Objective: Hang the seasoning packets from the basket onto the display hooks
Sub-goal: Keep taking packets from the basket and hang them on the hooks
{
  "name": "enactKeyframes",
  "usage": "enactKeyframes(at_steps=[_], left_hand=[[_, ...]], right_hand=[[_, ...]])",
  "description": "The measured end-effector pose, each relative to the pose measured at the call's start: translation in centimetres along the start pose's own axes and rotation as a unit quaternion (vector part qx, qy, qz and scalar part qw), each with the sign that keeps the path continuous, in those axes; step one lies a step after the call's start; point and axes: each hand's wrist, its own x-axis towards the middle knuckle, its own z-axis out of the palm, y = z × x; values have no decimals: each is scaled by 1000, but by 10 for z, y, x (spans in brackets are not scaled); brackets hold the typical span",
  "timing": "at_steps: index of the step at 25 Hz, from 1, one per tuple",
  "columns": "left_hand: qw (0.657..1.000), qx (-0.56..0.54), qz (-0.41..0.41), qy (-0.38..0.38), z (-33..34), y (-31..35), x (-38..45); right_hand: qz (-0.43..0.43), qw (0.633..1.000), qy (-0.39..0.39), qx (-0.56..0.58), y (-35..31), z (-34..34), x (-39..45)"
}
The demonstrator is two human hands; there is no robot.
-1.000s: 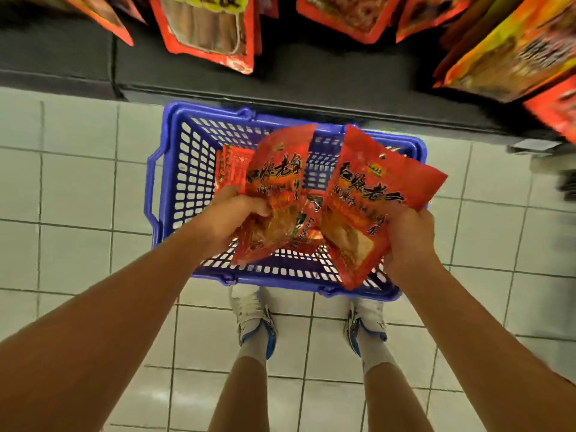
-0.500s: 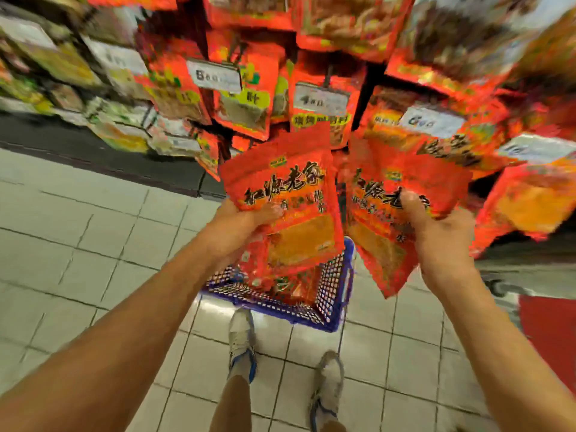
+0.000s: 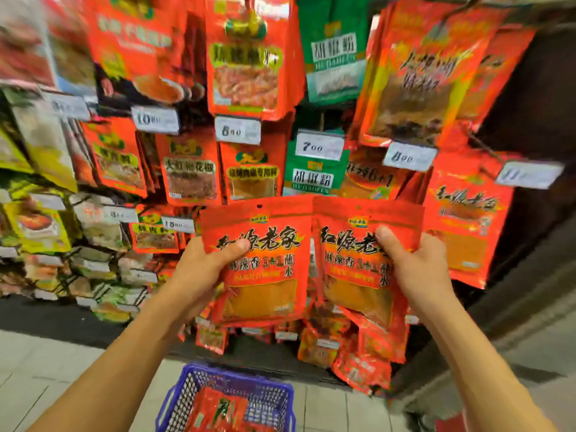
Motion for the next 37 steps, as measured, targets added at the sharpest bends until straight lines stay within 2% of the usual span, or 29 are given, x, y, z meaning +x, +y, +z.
enactKeyframes(at_steps=[7,11,14,19,27,31,37], left_hand=[[996,-43,44,-70,43,99,25],[991,-51,67,-109,83,130,36],[987,-29,73,-141,119,139,45],[987,-44,91,-125,200,143,65],[990,-44,122,-56,324,152,108],[991,-20,123,-47,352,153,125],[989,-1,140,-40,373,148,138]], right_hand=[[-80,996,49,5,-96,-28,25],[-106,989,100,4,-122,-51,32],[-92,987,133,20,-128,-75,44],[-75,980,168,72,-120,-137,83],[-9,968,201,152,-91,-228,189],[-2,968,201,153,-84,-240,224],[-39,967,219,122,-75,-240,237]])
